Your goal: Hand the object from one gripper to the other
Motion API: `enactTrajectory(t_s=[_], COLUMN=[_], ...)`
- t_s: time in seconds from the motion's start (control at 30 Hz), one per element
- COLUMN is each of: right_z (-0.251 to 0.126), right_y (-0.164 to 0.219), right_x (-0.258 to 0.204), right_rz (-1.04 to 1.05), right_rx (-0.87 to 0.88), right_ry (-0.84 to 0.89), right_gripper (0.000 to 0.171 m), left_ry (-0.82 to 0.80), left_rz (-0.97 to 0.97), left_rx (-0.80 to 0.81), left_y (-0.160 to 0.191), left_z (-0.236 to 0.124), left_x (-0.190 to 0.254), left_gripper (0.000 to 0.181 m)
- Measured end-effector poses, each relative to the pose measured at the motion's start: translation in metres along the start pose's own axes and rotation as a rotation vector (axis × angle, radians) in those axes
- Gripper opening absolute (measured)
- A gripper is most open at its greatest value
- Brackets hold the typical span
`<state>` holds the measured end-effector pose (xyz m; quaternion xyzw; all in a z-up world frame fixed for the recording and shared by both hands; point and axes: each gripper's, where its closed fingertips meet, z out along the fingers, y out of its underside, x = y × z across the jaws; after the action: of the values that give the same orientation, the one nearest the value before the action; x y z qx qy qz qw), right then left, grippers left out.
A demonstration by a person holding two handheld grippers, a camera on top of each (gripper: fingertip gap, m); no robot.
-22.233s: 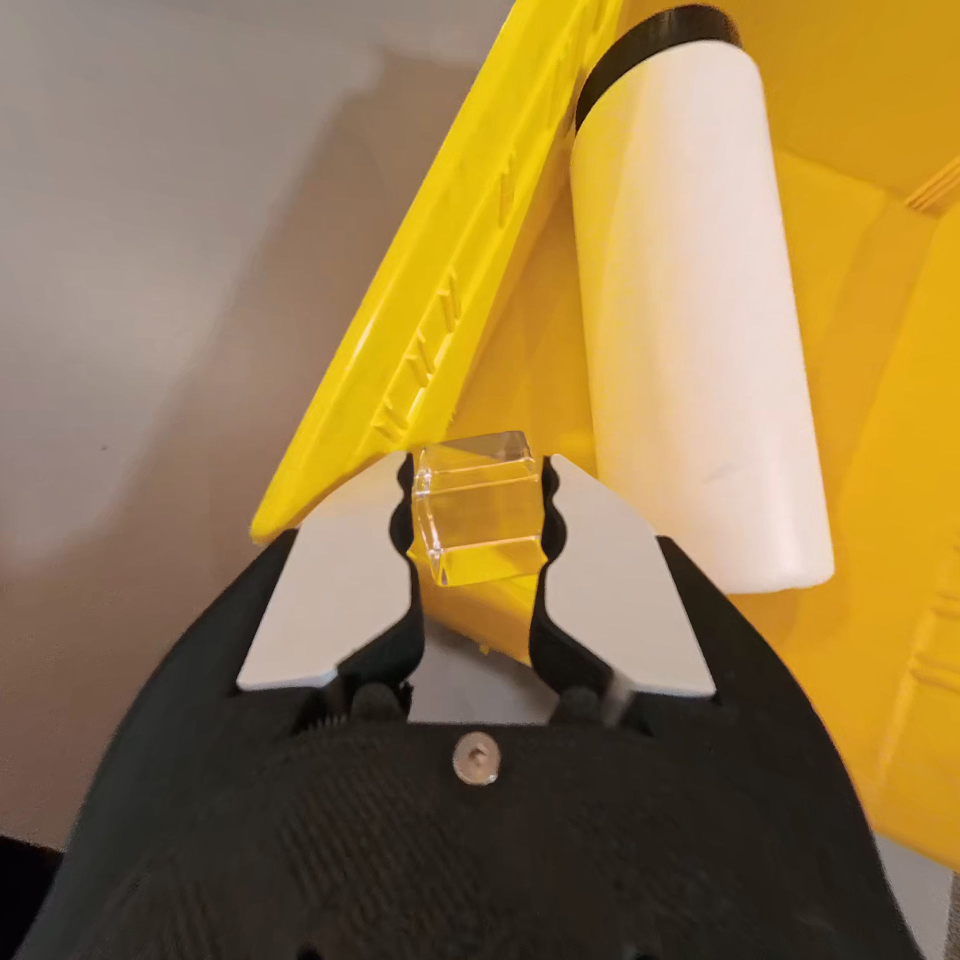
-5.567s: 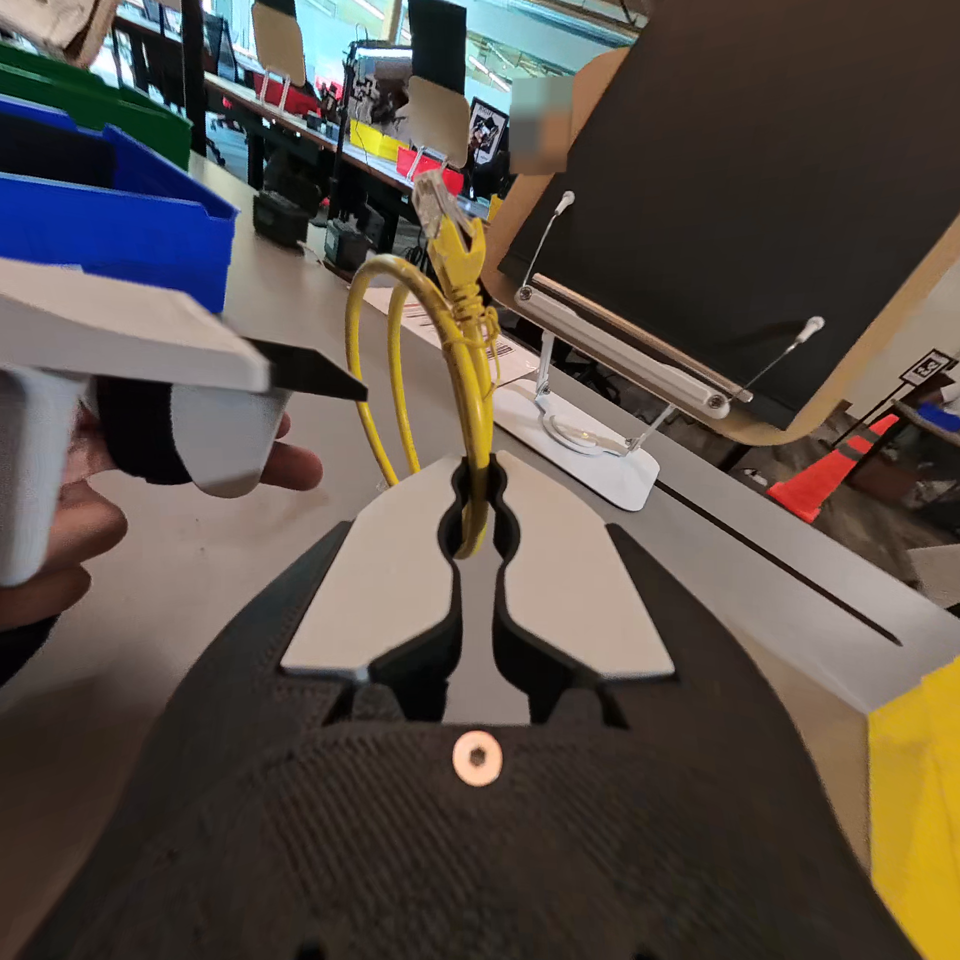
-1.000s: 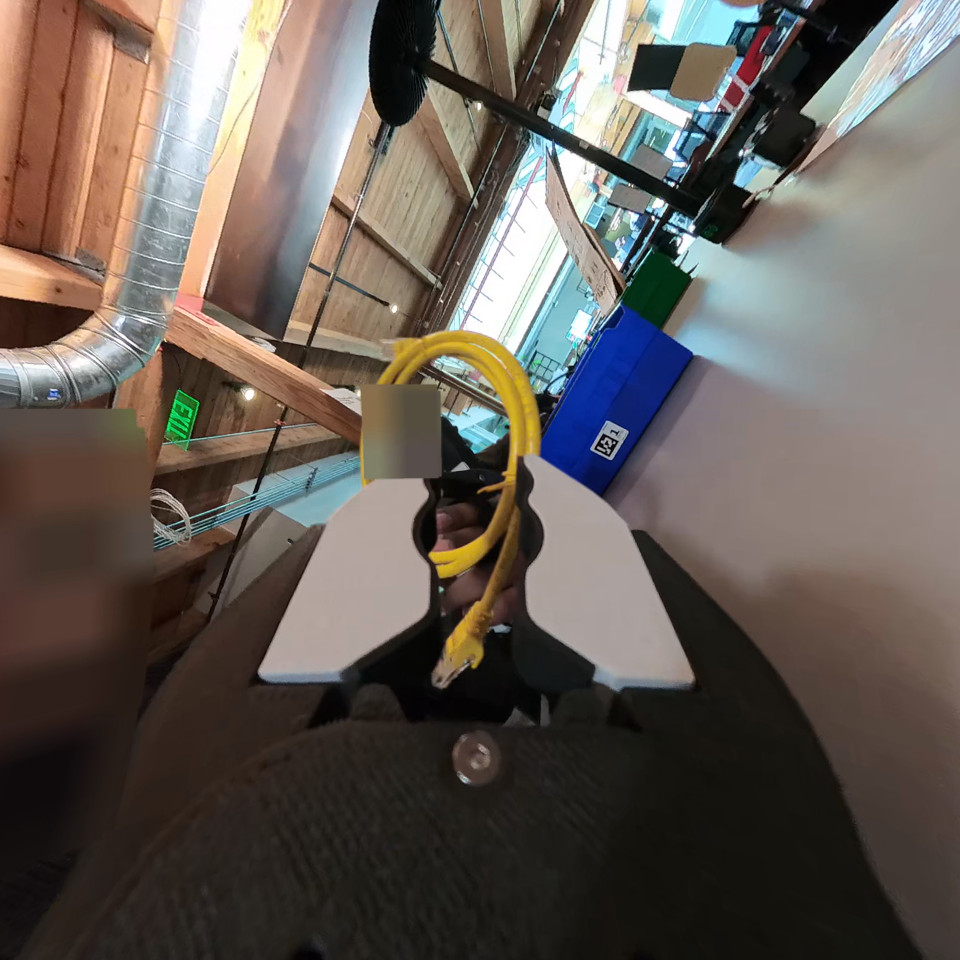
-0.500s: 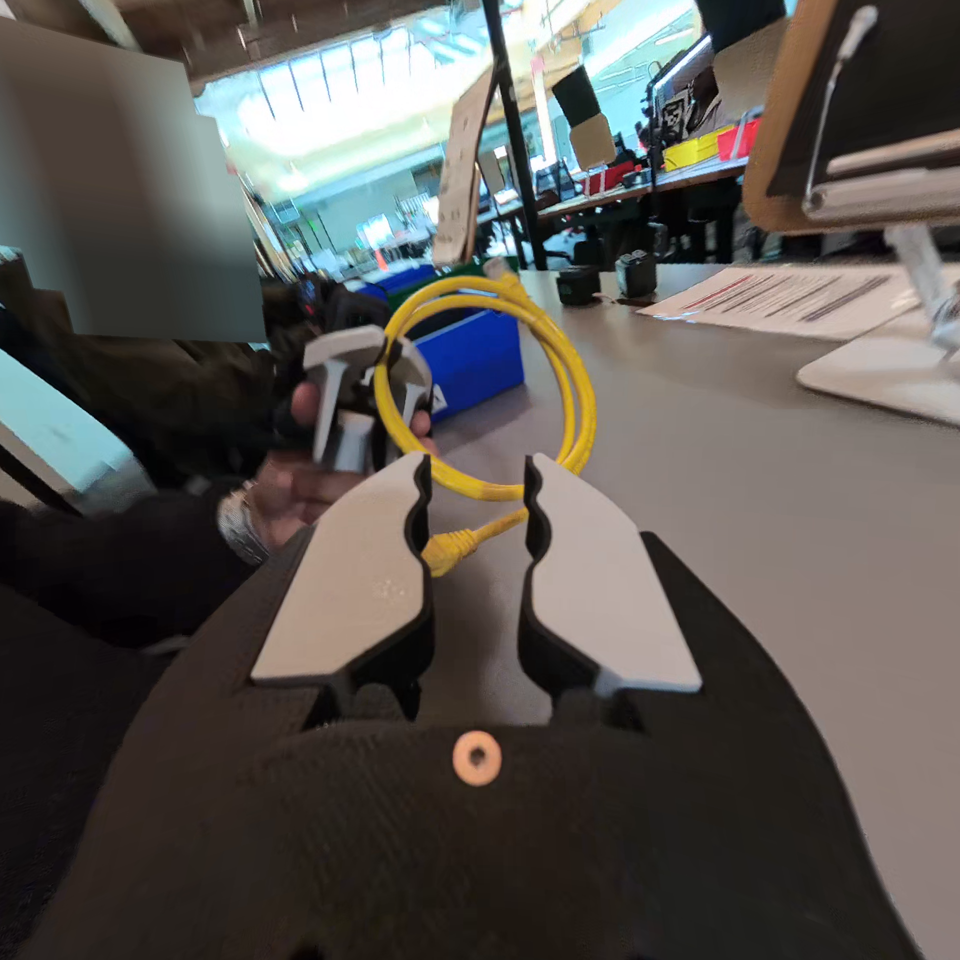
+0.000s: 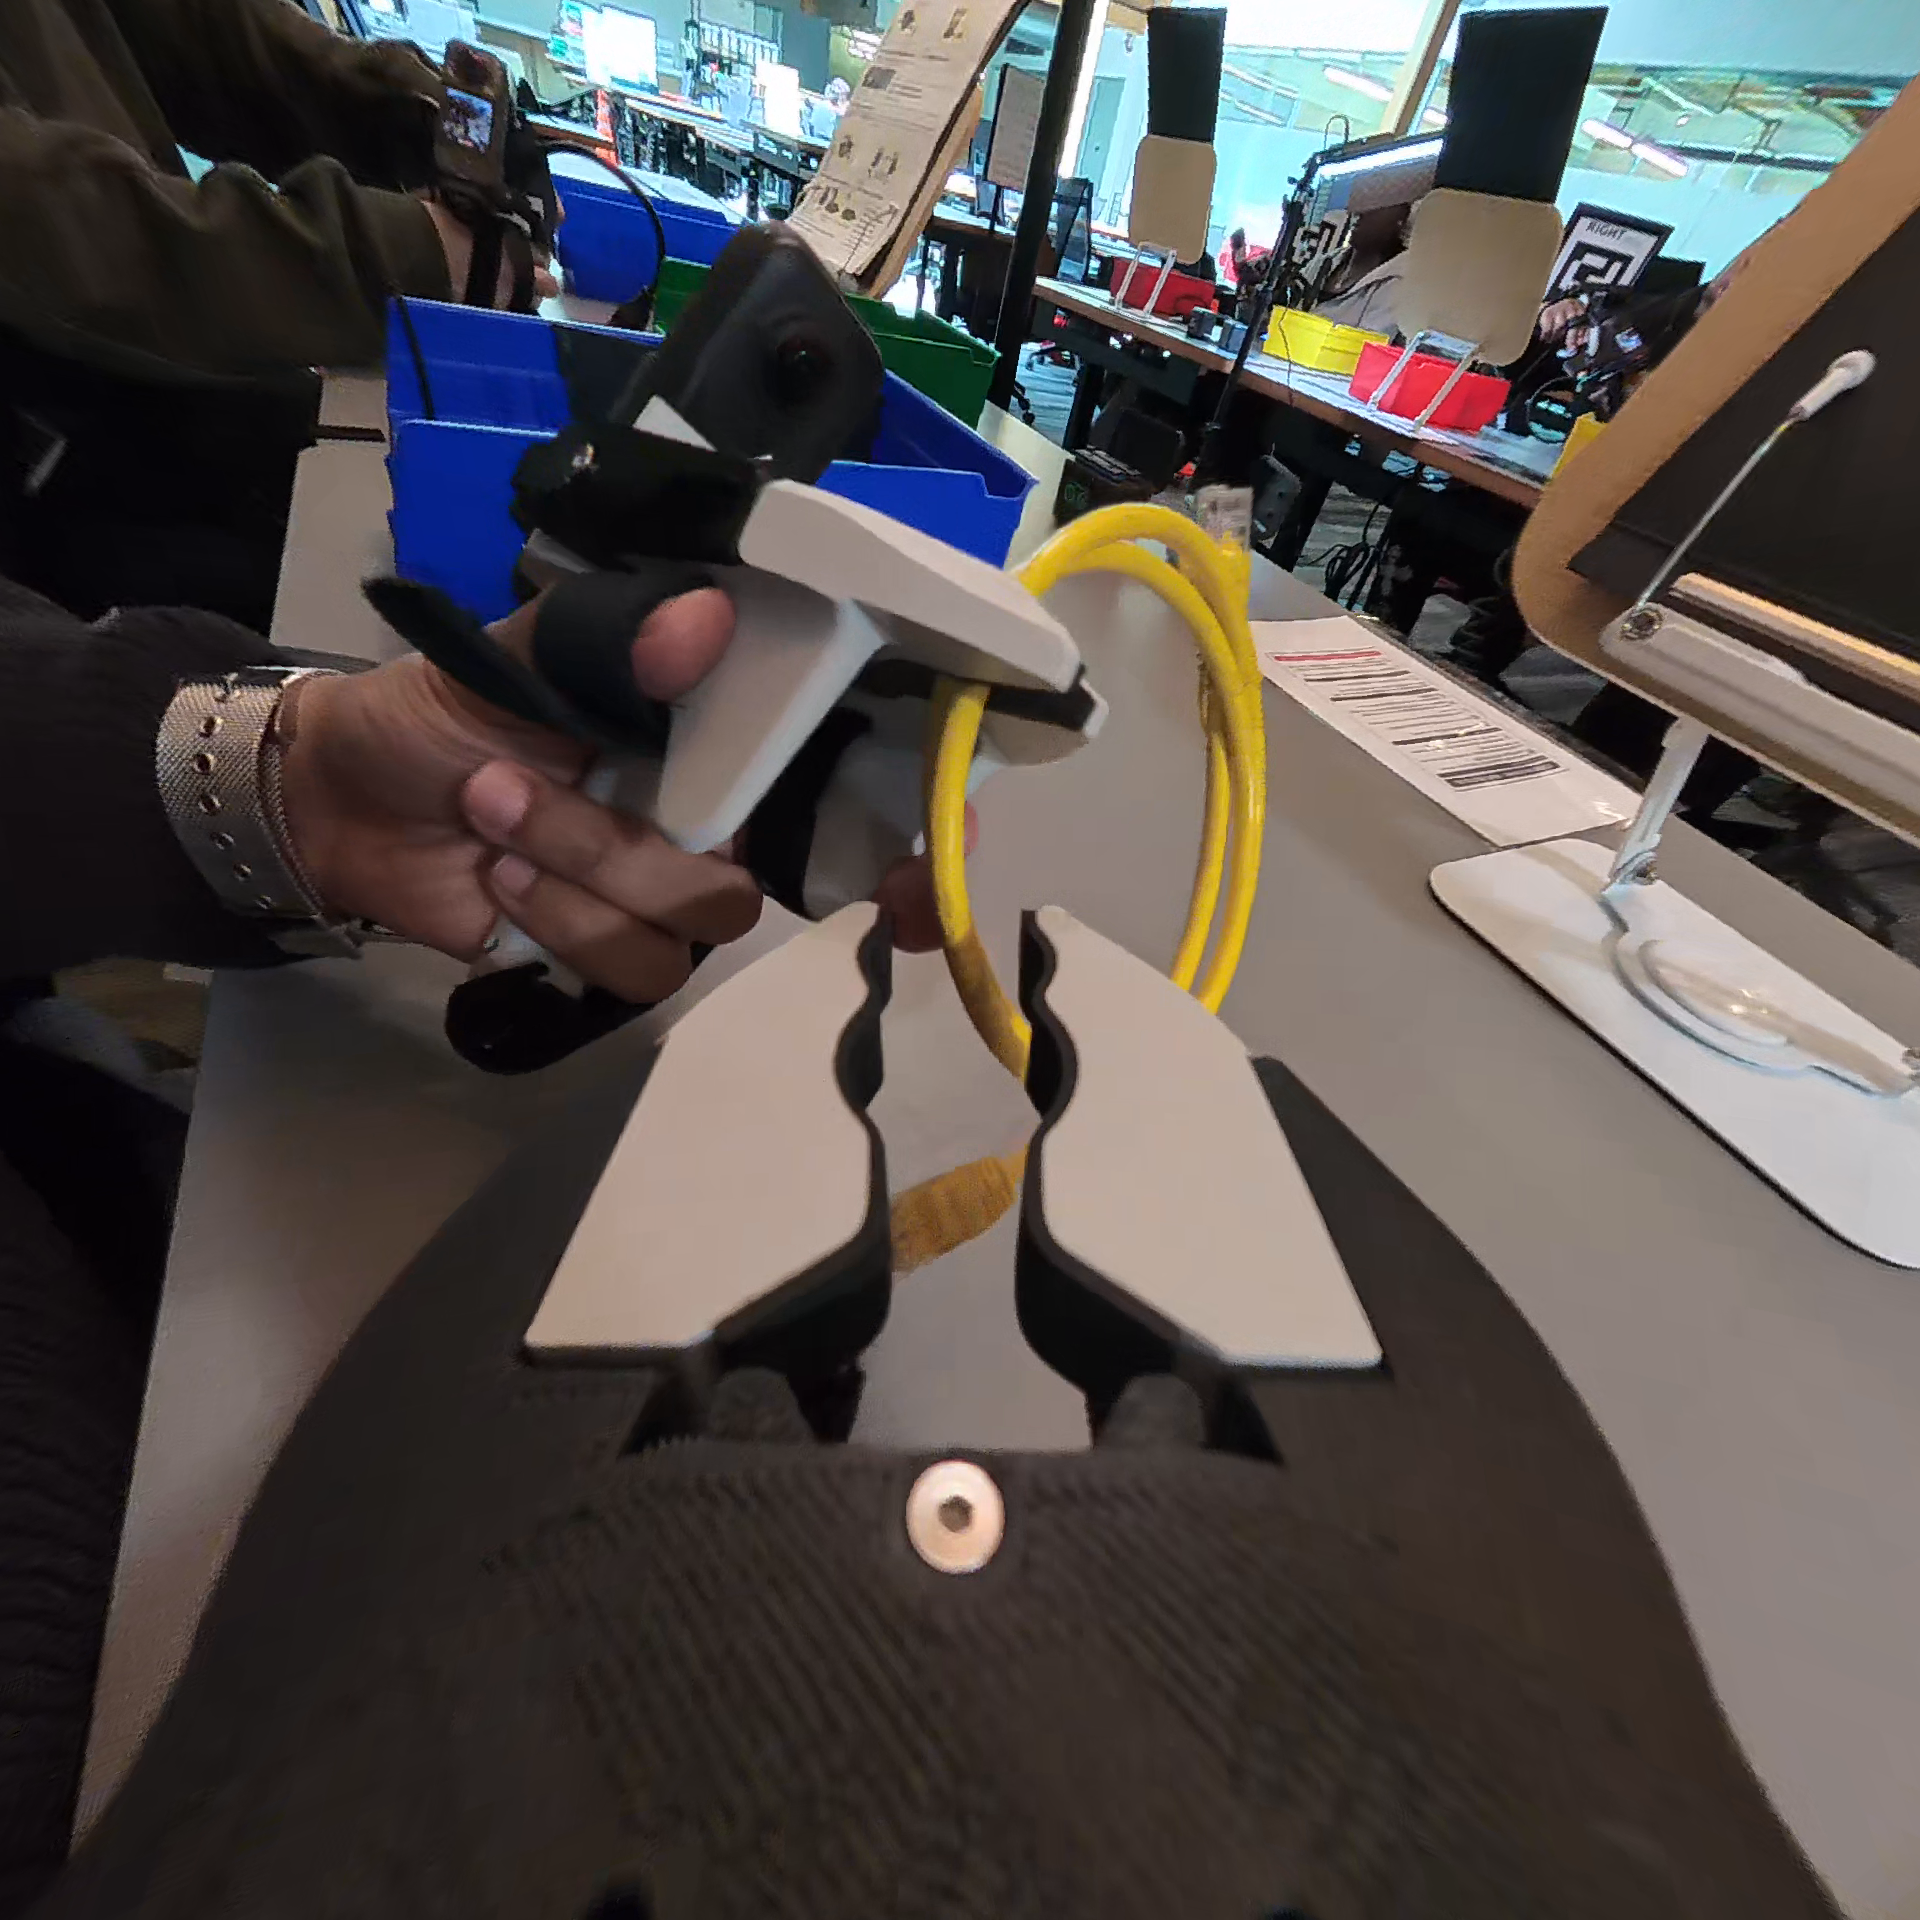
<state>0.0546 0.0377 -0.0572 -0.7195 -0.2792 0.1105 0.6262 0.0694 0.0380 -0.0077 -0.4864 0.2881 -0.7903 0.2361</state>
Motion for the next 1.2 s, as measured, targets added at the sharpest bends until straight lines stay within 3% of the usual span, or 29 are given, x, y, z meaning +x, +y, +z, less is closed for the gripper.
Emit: enactTrajectory(t_s=[0.13,0.5,0.7,0.93,1.2], right_z=[0.002,0.001,-0.008,-0.028,-0.057], right_y=[0.003,-0.003,-0.014,-0.033,-0.056], right_x=[-0.001,-0.006,0.005,0.029,0.045], right_rz=[-0.038,0.051,0.100,0.361,0.624], right_rx=[-0.027,-0.012,0.058,0.252,0.511], right_ry=[0.024,-0.033,0.010,-0.043,-0.215], right_gripper=[0.007,0.006,0.006,0.006,0.005], left_ry=[-0.041,-0.067,-0.059,-0.110,-0.143], left_rz=[0.008,0.045,0.023,0.021,-0.070], left_rx=[0.002,0.009,0.059,0.091,0.105], left_y=[0.000,-0.002,-0.010,-0.015,-0.016], left_z=[-0.001,-0.003,-0.006,-0.010,-0.014], left_x=[-0.006,-0.009,-0.009,-0.018,-0.033], left_gripper=[0.005,0.012,0.035,0.043,0.052])
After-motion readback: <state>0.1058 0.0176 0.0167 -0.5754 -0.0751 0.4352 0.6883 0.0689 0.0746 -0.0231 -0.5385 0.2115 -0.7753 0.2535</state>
